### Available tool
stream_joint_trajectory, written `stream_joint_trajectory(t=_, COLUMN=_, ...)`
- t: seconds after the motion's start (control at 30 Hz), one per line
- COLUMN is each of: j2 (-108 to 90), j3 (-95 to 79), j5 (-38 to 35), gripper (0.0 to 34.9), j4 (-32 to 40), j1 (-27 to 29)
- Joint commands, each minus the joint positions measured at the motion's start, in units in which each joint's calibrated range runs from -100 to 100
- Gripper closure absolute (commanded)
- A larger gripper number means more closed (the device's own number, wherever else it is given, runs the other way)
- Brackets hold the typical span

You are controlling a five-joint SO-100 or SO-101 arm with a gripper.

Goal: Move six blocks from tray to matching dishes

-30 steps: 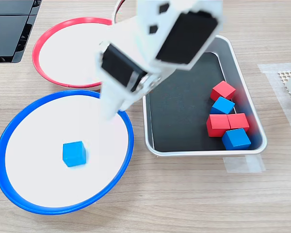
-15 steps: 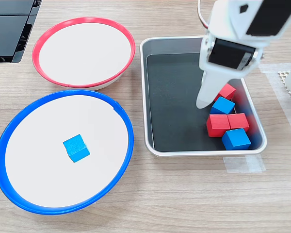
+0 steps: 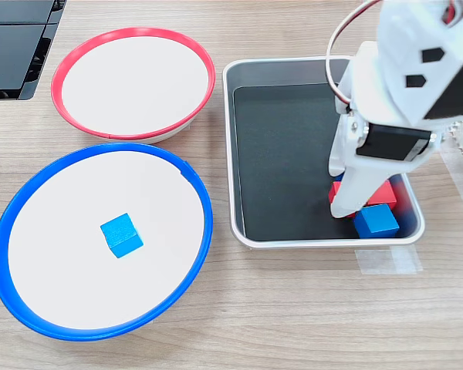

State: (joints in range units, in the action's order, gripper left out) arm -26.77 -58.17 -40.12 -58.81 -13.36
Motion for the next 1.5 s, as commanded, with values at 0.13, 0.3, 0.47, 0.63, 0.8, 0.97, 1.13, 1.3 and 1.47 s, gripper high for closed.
stream_joint_trajectory(t=0.13, j2=0.3, j3=-2.4, j5=-1.3, gripper=21.5, j4=3.4, j1=-0.8)
stream_joint_trajectory(t=0.3, j2=-0.1, j3=-4.7, j5=-2.5, gripper=30.5, j4=3.8, j1=-1.6)
stream_joint_trajectory(t=0.47, j2=0.0, j3=1.7, j5=0.1, gripper=34.7, j4=1.4, j1=0.2)
stream_joint_trajectory(t=0.63, j2=6.8, j3=23.2, j5=13.0, gripper=34.8, j4=8.2, j1=10.2)
stream_joint_trajectory(t=0.8, j2=19.4, j3=41.8, j5=15.6, gripper=34.8, j4=7.3, j1=18.5)
stream_joint_trajectory(t=0.97, j2=32.7, j3=53.7, j5=14.9, gripper=34.8, j4=9.7, j1=24.2)
stream_joint_trajectory(t=1.13, j2=38.6, j3=54.1, j5=13.2, gripper=29.1, j4=15.5, j1=25.8)
stream_joint_trajectory(t=1.3, j2=36.8, j3=49.8, j5=11.4, gripper=14.4, j4=16.4, j1=25.9)
stream_joint_trajectory(t=1.47, j2=25.1, j3=42.7, j5=6.5, gripper=33.7, j4=3.4, j1=24.6)
